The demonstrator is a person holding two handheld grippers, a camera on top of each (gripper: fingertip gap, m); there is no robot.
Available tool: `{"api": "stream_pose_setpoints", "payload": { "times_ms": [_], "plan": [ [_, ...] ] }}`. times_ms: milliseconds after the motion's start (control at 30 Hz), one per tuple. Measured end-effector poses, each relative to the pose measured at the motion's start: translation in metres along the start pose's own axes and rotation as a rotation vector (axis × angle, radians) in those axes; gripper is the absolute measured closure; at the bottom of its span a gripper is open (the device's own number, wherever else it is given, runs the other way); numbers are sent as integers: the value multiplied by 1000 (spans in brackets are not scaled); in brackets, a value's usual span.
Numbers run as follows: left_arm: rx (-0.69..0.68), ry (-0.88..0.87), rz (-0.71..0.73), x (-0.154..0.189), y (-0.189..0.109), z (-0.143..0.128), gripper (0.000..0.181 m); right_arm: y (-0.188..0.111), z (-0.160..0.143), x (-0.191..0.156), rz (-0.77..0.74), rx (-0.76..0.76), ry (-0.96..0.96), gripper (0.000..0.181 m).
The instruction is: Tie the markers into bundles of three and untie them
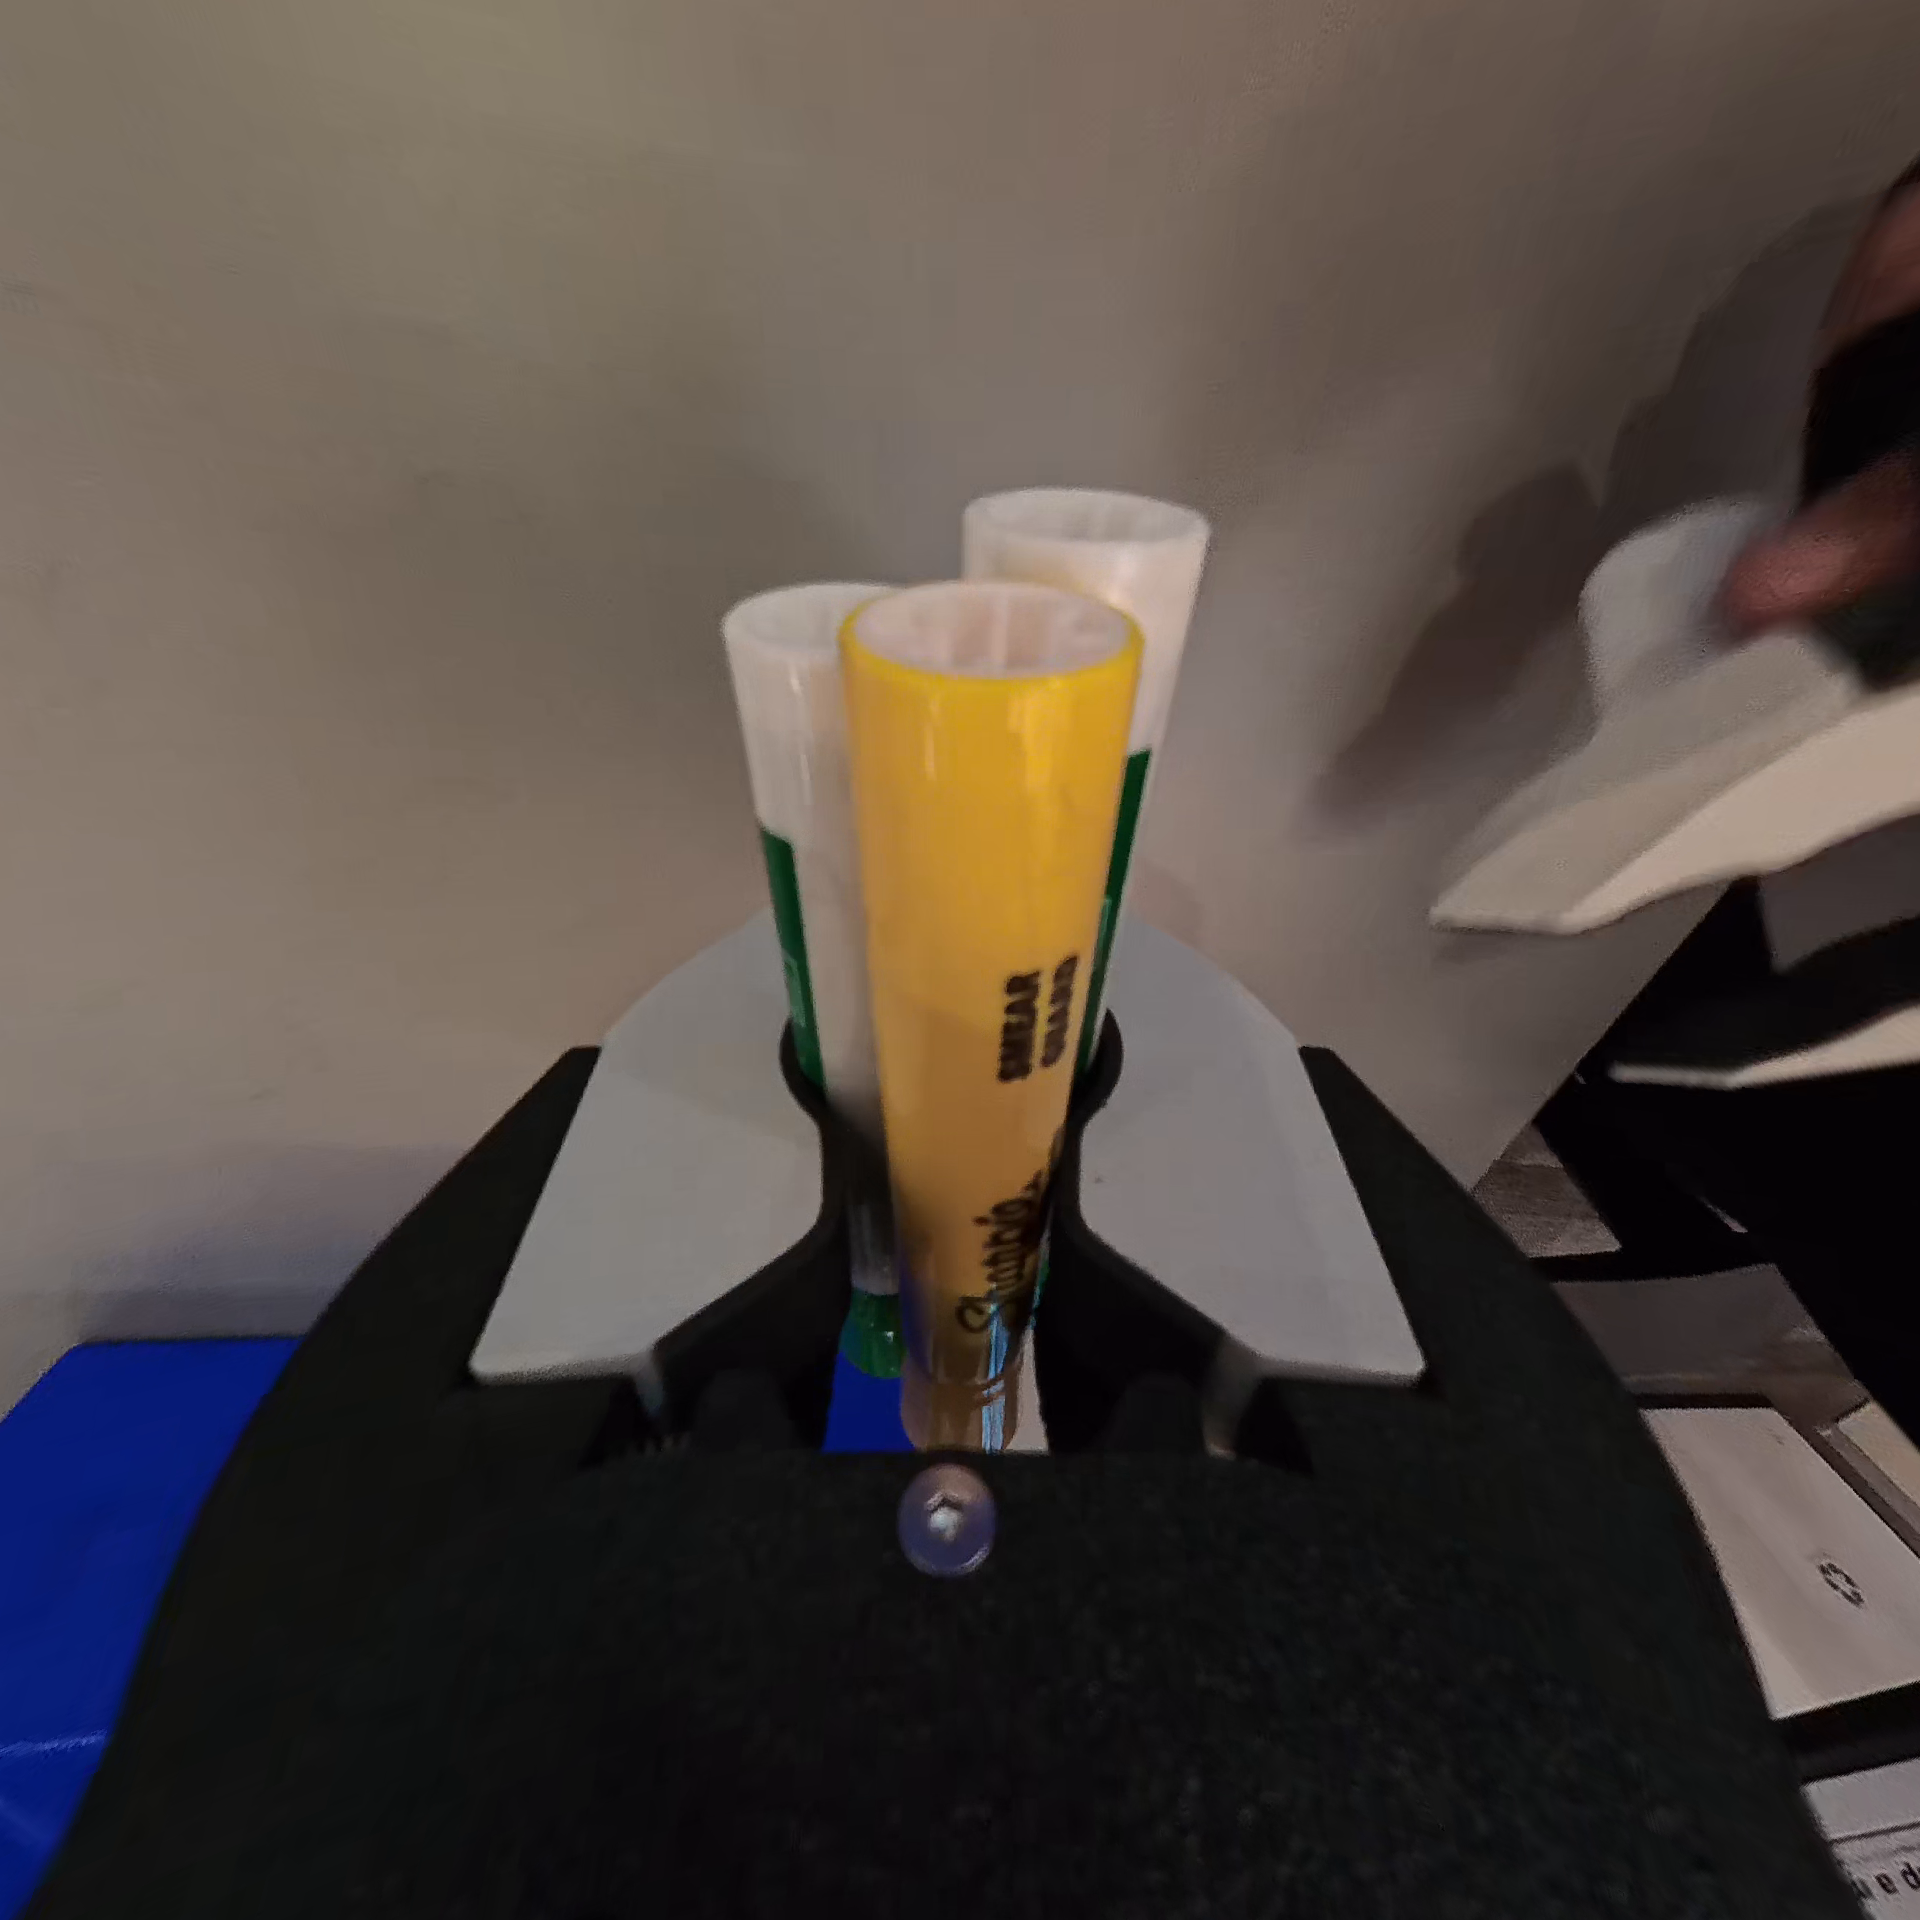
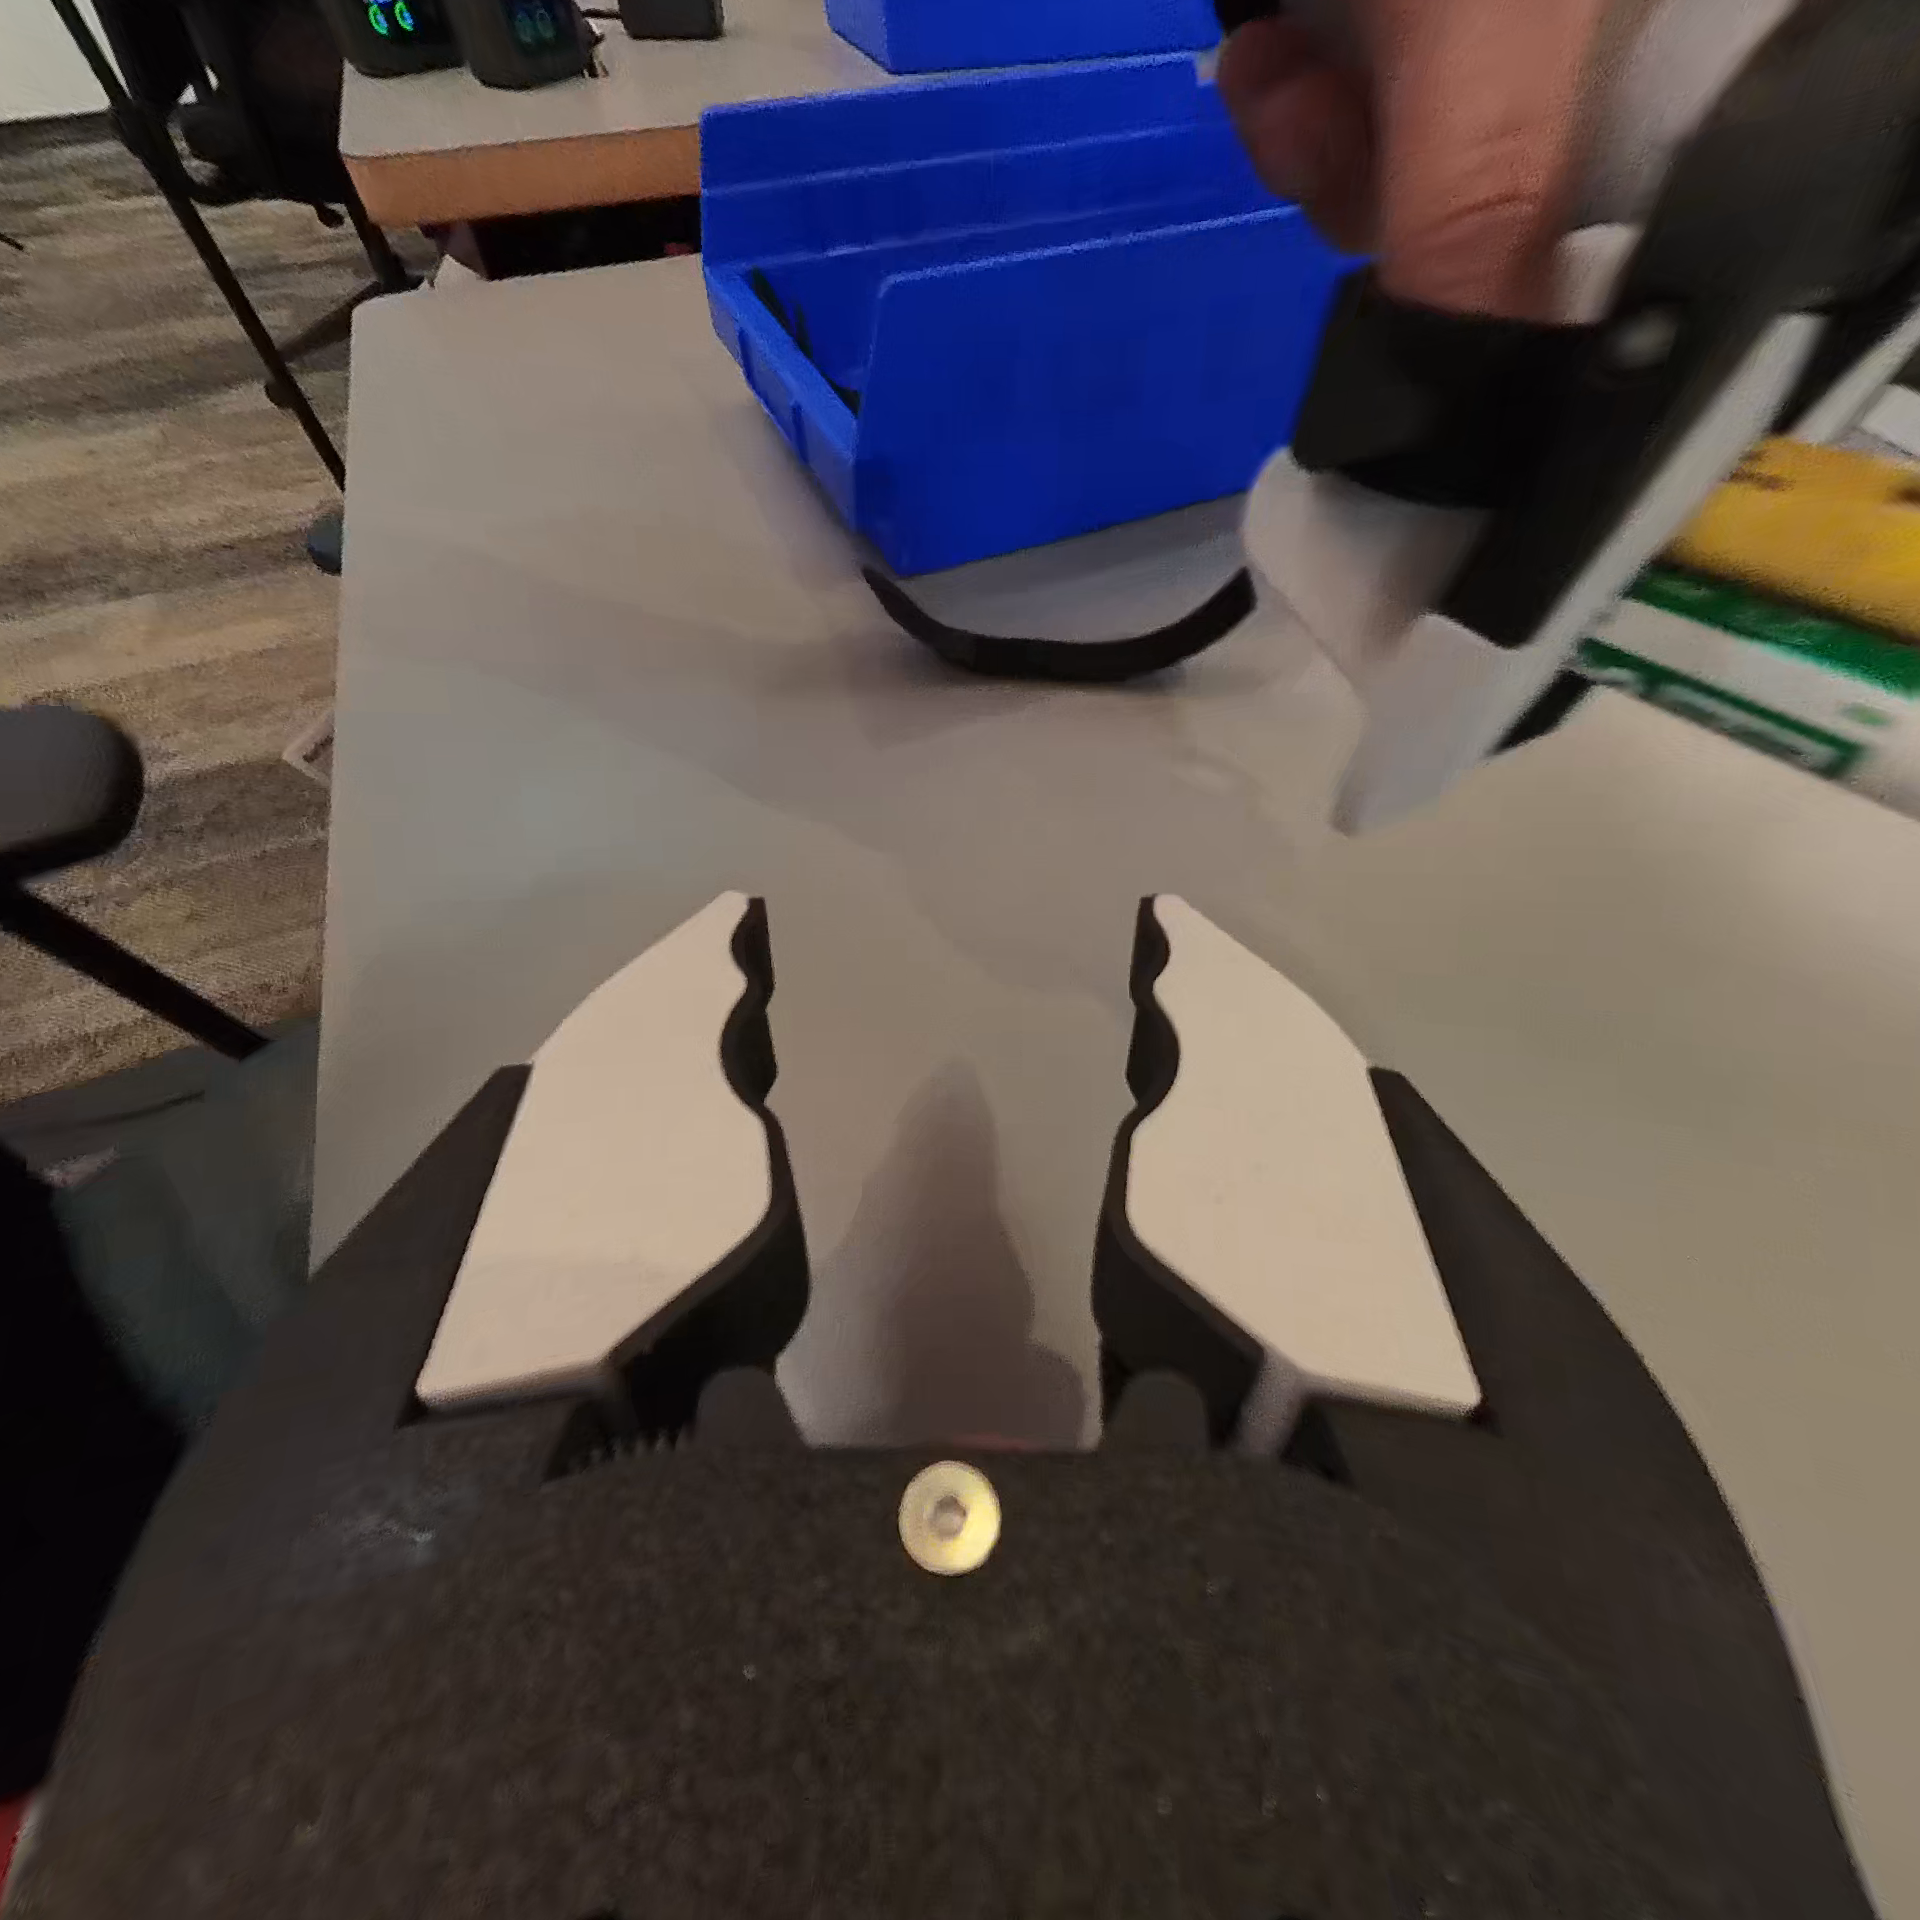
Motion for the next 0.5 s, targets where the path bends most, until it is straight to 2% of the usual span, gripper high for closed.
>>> {"api": "stream_pose_setpoints", "payload": {
  "times_ms": [200, 300, 500],
  "plan": [
    [10, -22, 30, -21, -17, 0, 138, 76, 10, -1, -37, 34, 135, 110],
    [-1, -18, 44, -32, -25, -2, 138, 103, 8, 23, -115, -12, 108, 116],
    [-4, -23, 46, -56, -31, -2, 138, 140, 1, 56, -189, -41, 226, 136]
  ]
}}
Point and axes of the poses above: each gripper's, where its closed fingertips meet, y out along the fingers, z out of its top, x = y × z across the jaws, the point moved 4 cm from there along -y, back along the fingers, and after that the axes turned 13 degrees about x, right-handed, at the moved point
